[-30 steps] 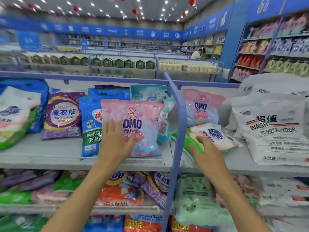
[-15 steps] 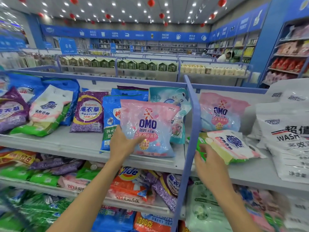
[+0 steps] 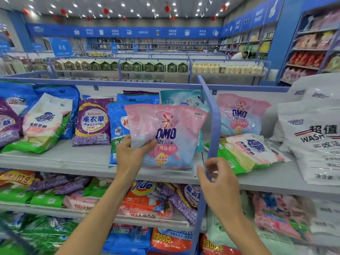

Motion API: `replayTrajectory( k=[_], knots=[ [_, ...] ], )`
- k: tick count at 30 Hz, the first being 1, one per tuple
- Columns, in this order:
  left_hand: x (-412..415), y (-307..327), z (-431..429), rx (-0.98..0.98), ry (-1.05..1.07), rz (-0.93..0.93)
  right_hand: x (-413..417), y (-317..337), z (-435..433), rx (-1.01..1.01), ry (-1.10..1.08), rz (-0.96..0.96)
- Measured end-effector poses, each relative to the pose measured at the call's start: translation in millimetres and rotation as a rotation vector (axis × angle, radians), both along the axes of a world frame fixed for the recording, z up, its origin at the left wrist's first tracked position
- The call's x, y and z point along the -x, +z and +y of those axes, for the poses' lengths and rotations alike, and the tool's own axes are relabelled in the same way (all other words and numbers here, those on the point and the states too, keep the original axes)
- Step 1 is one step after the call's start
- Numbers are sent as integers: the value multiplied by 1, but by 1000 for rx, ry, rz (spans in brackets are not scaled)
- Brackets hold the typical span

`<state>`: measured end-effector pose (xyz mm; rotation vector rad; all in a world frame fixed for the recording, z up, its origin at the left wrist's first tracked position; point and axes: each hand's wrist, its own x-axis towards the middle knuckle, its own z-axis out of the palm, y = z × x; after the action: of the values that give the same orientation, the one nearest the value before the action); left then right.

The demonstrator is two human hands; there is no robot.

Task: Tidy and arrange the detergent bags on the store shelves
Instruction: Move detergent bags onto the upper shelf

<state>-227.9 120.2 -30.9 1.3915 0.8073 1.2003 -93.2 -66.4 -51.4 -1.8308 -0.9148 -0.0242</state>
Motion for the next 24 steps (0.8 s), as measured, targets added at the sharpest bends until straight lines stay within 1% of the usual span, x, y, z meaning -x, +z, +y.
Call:
replayTrajectory(
  k=[3, 6, 9, 12, 15, 18, 20, 24],
  knots=[
    [14, 15, -14, 9, -43, -49, 7, 5, 5, 1, 138, 106],
    [27, 21, -26, 147, -71, -87, 11, 11, 10, 23, 226, 220],
    [34, 27, -38, 264, -120, -111, 13, 15, 10, -70, 391, 465],
    [41, 35, -52, 261, -164, -101, 11, 19, 2, -148, 473, 575],
    [42, 43, -67, 210, -220, -57, 3, 23, -11, -223, 487, 641],
    [32, 53, -85, 162, -365, -1, -18, 23, -30, -277, 470, 668],
    [15, 56, -99, 182, -449, 8, -39, 22, -48, -285, 472, 712],
    [-42, 49, -136, 165, -428, 40, -100, 17, -96, -266, 480, 816]
  ],
)
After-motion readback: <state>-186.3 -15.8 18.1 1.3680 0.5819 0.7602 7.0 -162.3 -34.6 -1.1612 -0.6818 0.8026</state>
